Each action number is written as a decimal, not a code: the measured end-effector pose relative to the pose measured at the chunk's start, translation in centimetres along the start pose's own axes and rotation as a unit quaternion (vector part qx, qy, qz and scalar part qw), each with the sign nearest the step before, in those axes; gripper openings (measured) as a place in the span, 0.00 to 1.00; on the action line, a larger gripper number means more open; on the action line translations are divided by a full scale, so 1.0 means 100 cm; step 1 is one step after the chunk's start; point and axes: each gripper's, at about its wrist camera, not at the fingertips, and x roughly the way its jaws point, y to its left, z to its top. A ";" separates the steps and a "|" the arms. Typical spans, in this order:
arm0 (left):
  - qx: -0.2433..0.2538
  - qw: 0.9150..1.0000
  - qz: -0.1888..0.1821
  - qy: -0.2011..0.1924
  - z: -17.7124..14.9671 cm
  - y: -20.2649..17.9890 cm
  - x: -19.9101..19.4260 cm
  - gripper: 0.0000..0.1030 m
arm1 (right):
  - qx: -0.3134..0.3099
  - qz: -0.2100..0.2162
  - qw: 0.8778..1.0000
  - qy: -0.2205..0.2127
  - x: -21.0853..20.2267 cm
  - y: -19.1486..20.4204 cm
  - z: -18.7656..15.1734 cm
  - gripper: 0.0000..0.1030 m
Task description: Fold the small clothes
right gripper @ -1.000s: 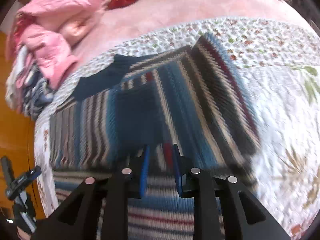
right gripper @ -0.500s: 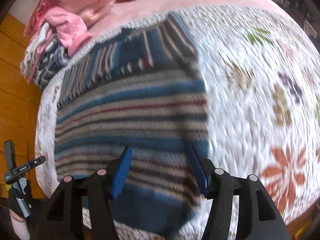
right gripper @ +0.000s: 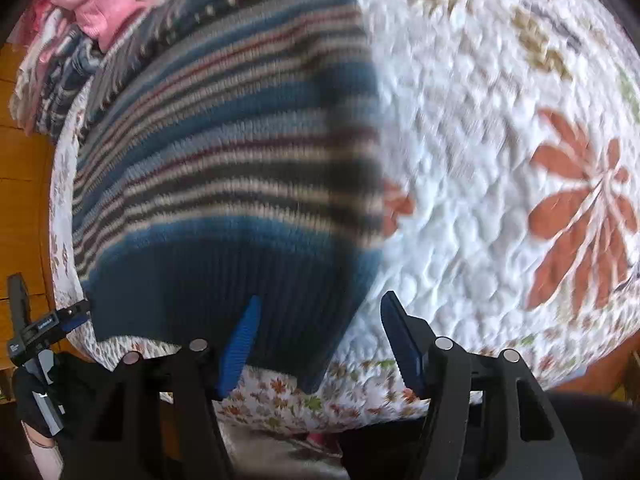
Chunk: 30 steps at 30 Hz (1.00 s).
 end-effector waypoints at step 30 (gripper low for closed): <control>0.000 0.982 -0.171 -0.084 0.025 -0.013 -0.067 0.08 | 0.018 0.156 0.985 -0.065 -0.061 0.007 0.059 0.09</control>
